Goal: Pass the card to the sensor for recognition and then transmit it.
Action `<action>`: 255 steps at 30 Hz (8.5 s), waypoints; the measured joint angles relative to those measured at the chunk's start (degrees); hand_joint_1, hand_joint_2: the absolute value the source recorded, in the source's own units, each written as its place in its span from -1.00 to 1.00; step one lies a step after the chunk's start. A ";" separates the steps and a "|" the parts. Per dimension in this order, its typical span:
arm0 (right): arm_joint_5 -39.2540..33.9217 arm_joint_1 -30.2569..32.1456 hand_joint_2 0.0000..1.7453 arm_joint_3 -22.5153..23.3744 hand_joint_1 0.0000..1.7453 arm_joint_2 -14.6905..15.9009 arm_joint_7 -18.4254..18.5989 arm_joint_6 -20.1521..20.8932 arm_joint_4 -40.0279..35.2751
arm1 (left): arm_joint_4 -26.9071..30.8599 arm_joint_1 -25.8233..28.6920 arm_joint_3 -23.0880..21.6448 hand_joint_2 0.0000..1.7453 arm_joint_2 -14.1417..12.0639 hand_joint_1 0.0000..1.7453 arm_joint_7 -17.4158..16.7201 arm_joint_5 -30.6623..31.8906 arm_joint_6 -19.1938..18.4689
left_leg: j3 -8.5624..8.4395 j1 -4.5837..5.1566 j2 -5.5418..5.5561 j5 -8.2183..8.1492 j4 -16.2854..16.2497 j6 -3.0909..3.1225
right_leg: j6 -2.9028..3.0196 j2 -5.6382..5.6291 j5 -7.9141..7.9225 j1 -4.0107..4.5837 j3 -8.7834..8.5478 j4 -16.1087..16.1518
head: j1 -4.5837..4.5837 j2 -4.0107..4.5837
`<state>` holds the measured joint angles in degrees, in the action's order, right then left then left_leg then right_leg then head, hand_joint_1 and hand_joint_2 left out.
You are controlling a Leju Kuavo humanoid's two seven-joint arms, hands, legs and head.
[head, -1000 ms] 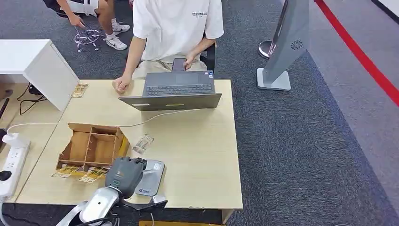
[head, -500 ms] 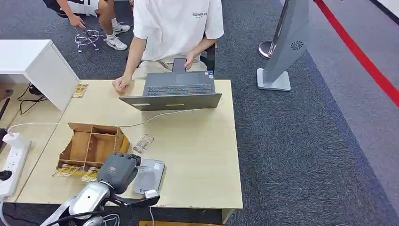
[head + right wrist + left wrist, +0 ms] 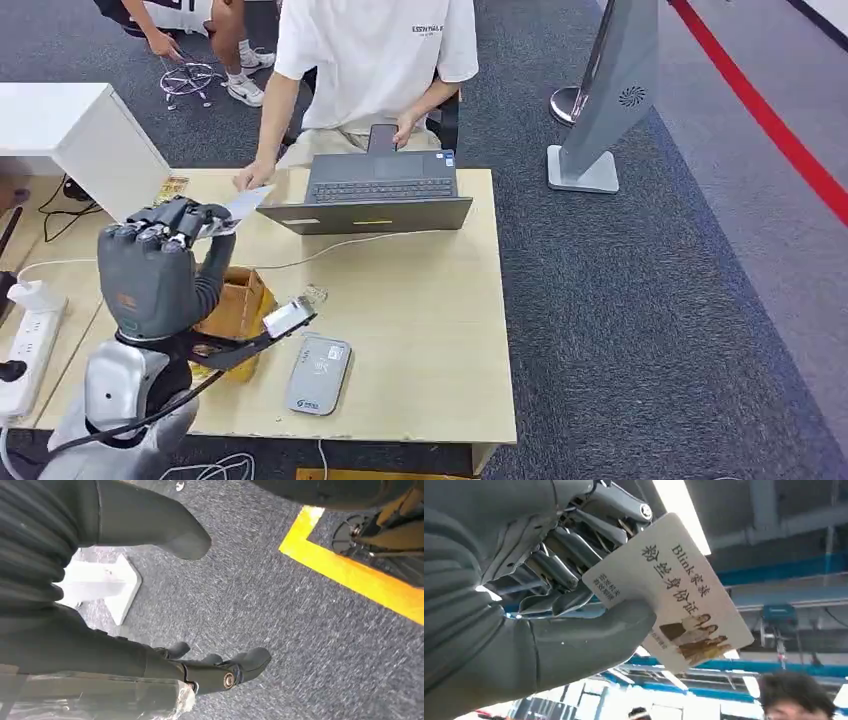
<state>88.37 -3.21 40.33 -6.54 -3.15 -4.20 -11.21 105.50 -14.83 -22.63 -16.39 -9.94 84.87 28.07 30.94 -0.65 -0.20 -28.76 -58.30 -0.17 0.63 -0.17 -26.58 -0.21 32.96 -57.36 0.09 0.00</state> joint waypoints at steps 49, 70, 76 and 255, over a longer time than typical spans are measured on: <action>-6.29 0.65 1.00 -0.68 -1.00 0.00 1.62 -1.79 0.07 | -1.92 4.90 -0.81 1.00 -5.69 -1.00 -0.63 -4.09 -19.43 | 0.42 0.02 -0.23 0.11 0.00 -0.12 | 0.18 -0.27 0.20 -0.03 0.57 -0.13 | 0.09 0.00; -6.12 1.09 1.00 1.26 -1.00 0.00 0.94 -3.36 0.15 | 4.94 31.63 -7.05 1.00 -11.82 -1.00 -8.15 -6.93 -7.11 | 0.52 0.01 -0.13 0.08 0.04 -0.07 | 0.19 -0.07 0.13 -0.01 0.57 -0.13 | 0.07 0.00; -5.16 1.08 1.00 1.26 -1.00 0.00 0.94 -3.45 0.15 | 3.28 33.28 -7.05 1.00 -11.54 -1.00 -8.70 -7.41 -0.55 | 0.52 0.00 -0.10 0.08 0.04 -0.07 | 0.19 -0.02 0.13 -0.01 0.55 -0.13 | 0.07 0.00; -2.40 -0.76 1.00 -1.47 -1.00 0.26 6.10 2.80 0.17 | -50.79 -31.23 1.52 1.00 3.61 -1.00 4.76 -6.43 -9.21 | 0.68 0.02 0.07 0.63 -0.05 -0.11 | 0.19 0.04 0.64 -0.02 0.71 -0.14 | 0.07 0.00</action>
<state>85.96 -3.98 38.86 -6.27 2.95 -1.40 -11.04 54.71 -46.06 -21.11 -12.79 -5.18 78.44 18.86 31.62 -0.64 -0.13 -28.13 -58.35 -0.28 0.82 -0.13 -25.94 -0.22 33.67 -57.50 0.15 0.00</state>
